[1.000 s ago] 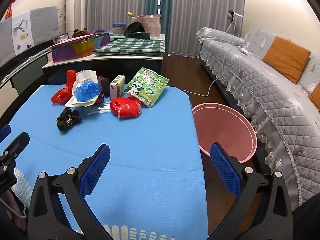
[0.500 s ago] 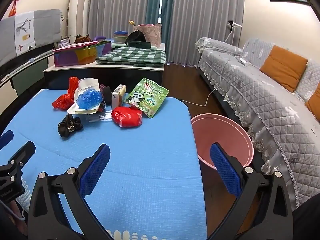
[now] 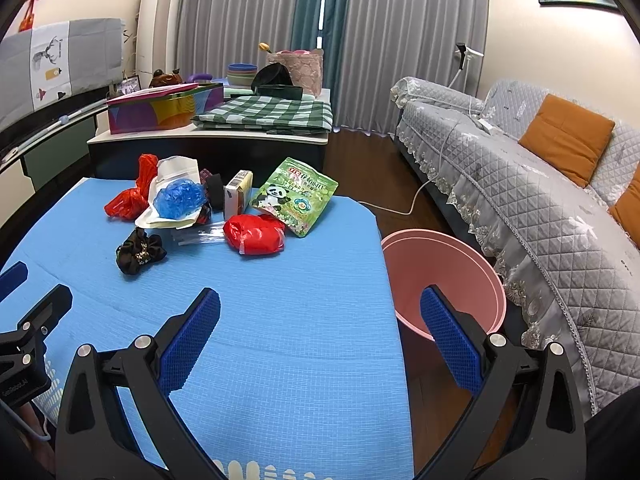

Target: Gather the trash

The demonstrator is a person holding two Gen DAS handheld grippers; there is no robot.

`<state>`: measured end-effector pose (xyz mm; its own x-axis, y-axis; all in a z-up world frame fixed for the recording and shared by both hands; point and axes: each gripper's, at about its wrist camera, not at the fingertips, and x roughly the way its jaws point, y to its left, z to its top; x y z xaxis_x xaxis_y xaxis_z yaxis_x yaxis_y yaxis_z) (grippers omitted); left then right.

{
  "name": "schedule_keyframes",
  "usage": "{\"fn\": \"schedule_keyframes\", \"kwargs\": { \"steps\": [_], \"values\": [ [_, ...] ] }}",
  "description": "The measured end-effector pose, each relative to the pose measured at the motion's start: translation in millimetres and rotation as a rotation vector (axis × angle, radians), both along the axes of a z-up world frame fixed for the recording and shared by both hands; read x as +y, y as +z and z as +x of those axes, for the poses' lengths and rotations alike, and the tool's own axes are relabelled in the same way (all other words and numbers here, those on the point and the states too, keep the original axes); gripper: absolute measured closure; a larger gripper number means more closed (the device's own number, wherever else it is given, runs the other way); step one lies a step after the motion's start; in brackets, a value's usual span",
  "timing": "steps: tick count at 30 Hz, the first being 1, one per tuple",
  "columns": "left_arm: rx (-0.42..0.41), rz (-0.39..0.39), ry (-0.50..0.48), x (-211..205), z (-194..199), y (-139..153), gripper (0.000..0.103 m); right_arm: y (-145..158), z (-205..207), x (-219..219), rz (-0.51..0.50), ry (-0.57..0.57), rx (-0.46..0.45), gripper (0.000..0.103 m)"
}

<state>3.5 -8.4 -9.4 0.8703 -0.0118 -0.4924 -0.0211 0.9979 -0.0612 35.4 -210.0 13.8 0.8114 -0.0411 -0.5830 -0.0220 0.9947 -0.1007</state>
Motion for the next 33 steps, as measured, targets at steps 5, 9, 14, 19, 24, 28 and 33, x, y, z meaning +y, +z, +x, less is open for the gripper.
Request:
{"fn": "schedule_keyframes", "kwargs": {
  "steps": [5,9,14,19,24,28,33],
  "values": [
    [0.0,0.002,-0.001,0.0,-0.3,-0.1,0.008,0.2,-0.2,-0.6,0.002,0.001,0.0,0.005],
    [0.001,0.002,-0.001,0.0,-0.3,-0.2,0.008,0.5,-0.2,-0.3,0.002,0.003,0.0,0.005],
    [0.0,0.001,-0.001,0.4,-0.3,-0.3,0.008,0.3,-0.2,0.2,0.001,0.003,0.0,0.005],
    [0.0,0.0,0.0,0.4,-0.3,0.2,0.008,0.3,-0.7,2.5,0.0,0.007,-0.002,0.005],
    [0.002,0.0,-0.001,0.5,0.0,0.2,0.008,0.2,-0.5,2.9,0.002,0.006,0.0,0.005],
    [0.001,0.0,-0.001,0.5,-0.2,0.1,0.008,0.1,-0.4,3.2,0.001,0.006,0.0,0.005],
    [-0.001,-0.001,-0.002,0.8,0.2,-0.5,0.008,0.1,-0.6,3.5,0.002,0.006,-0.002,0.005]
  ]
}}
